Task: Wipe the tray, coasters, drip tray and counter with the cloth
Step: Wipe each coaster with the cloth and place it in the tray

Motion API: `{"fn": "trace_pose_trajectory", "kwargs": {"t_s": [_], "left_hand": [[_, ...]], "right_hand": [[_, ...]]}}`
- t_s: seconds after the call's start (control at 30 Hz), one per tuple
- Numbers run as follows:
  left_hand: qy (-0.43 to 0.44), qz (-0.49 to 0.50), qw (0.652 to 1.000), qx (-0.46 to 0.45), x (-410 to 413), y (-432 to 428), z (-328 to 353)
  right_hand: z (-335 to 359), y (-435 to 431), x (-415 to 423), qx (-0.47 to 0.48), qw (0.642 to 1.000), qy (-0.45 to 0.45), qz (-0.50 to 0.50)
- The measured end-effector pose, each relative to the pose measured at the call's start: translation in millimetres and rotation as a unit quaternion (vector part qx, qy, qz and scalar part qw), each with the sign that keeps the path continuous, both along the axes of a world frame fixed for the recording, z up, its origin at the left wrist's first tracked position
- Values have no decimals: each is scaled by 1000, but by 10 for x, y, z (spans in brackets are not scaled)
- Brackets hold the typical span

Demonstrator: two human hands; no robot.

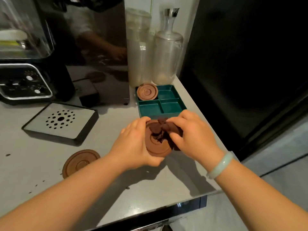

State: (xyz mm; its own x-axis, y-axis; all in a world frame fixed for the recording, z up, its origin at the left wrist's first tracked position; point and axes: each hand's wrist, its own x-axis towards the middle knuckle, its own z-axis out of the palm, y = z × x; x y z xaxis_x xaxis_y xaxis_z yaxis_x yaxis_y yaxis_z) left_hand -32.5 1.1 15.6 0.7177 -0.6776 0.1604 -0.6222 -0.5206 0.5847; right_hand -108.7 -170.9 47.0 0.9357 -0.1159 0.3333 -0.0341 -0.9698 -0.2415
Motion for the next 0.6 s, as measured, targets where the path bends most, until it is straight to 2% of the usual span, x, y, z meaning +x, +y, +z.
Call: {"fn": "trace_pose_trajectory", "kwargs": {"t_s": [0.13,0.27,0.47,0.6], "left_hand": [[-9,28,1000,-10,91,132,74],[-30,11,999,33,66,194,79],[-50,-3,999,7,5,243,48],[-71,4,997,34,-42,180,62]], "right_hand": [[34,142,-213,49,999,10,-3],[-41,536,-266,47,999,2,16],[5,445,-225,27,997,-17,-72],[-21,522,-342,14,1000,-2,-12]]}}
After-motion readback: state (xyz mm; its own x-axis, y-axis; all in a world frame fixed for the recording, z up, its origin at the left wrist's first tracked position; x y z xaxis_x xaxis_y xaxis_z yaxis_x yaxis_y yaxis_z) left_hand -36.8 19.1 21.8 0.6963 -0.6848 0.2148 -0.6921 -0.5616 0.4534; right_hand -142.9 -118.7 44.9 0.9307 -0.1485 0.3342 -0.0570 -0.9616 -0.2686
